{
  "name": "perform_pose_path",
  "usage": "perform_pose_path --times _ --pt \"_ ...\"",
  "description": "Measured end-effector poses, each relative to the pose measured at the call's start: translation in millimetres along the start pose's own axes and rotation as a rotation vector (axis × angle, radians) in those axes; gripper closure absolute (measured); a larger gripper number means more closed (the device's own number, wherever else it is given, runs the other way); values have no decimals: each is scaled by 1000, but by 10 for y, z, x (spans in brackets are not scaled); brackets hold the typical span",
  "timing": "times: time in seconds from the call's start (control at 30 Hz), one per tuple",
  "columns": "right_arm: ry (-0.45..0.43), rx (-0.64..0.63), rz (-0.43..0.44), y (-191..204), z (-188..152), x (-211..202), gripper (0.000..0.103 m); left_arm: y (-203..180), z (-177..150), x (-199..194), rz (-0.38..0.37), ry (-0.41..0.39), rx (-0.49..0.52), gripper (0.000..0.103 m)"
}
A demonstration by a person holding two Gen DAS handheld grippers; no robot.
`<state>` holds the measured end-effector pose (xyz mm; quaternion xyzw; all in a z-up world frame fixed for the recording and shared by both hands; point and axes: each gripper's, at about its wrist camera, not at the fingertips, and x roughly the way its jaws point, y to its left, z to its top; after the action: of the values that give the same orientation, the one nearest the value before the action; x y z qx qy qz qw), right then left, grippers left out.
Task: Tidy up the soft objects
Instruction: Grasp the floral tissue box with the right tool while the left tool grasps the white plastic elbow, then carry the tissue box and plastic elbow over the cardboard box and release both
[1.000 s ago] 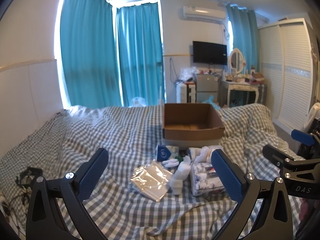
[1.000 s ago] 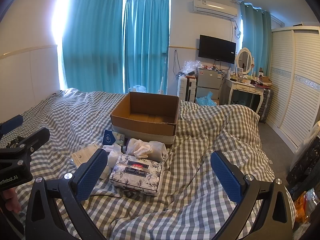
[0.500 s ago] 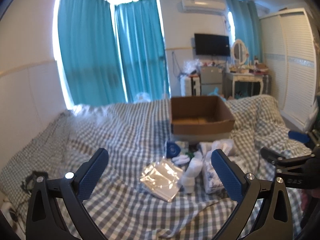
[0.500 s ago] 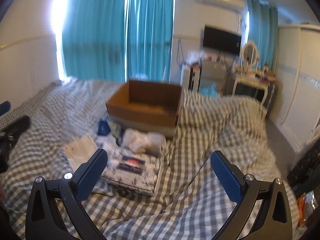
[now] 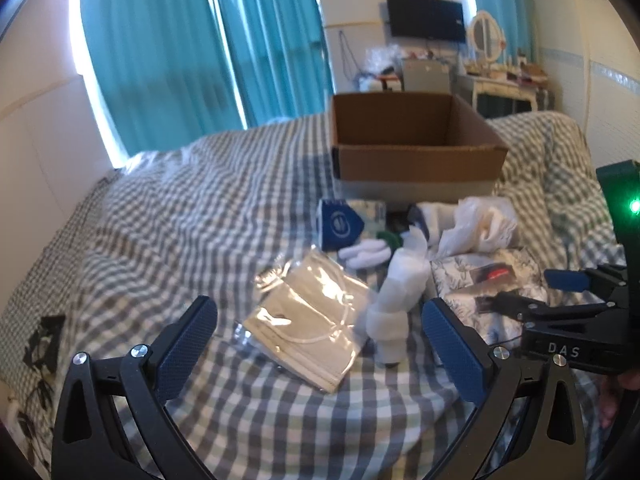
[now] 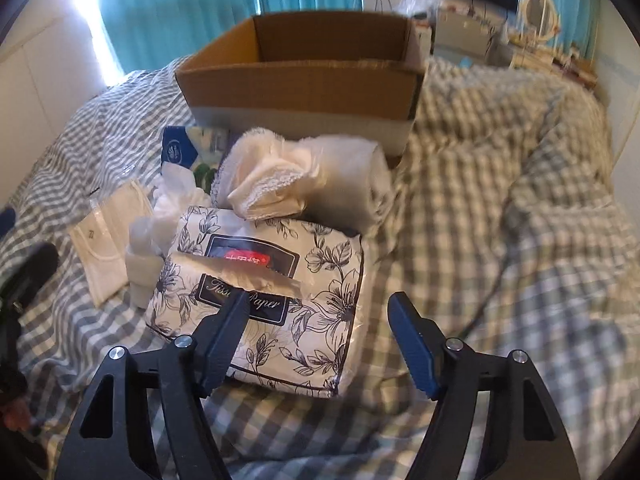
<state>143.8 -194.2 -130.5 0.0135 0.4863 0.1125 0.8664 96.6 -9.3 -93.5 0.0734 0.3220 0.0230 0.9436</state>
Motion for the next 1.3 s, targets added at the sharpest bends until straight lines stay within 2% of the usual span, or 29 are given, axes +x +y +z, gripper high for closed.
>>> perform_pose_path --times 0.03,0.1,0.13,0.17,0.27,0.3,0.37,0.5,0.57,0.7,0.77,0.9,0.97,1.0,1.17,1.3 --pt "9 13 18 -14 2 45 32 -8 -7 35 0 9 1 0" --pt "23 34 74 -45 -3 97 43 -16 -20 117 1 34 -2 0" --pt "22 39 84 -54 -8 97 43 -26 -12 163 4 45 -5 0" --pt "14 36 83 -50 -15 77 48 -40 -5 211 4 60 -8 0" --pt "-25 28 67 -68 -32 -32 73 -75 9 236 -3 65 -11 0" --pt "-42 35 82 -83 -19 -114 78 -82 12 232 -4 62 -9 0" --pt "-76 32 102 -107 -16 -251 81 -92 15 218 -9 58 0 0" --pt "-158 -39 56 -48 16 -550 83 -100 -3 249 -48 78 -4 0" --pt "-195 -40 53 -106 49 -700 83 -121 -23 278 -59 90 -1 15" --pt "-236 -73 -29 -217 184 -899 83 -229 -59 351 -91 119 22 29" --pt "-244 -78 -50 -284 229 -934 83 -274 -86 418 -128 140 11 38" --pt "-238 -71 -67 -392 225 -898 83 -315 -109 629 -154 204 -21 49" --pt "-228 -68 -62 -419 210 -860 83 -308 -121 723 -156 224 -48 66" --pt "-228 -67 -60 -430 190 -853 83 -309 -124 745 -157 225 -50 70" --pt "-221 -71 -65 -426 121 -888 83 -309 -108 726 -165 215 -47 72" --pt "-237 -70 -72 -407 80 -1010 83 -286 -85 565 -207 186 -29 72"
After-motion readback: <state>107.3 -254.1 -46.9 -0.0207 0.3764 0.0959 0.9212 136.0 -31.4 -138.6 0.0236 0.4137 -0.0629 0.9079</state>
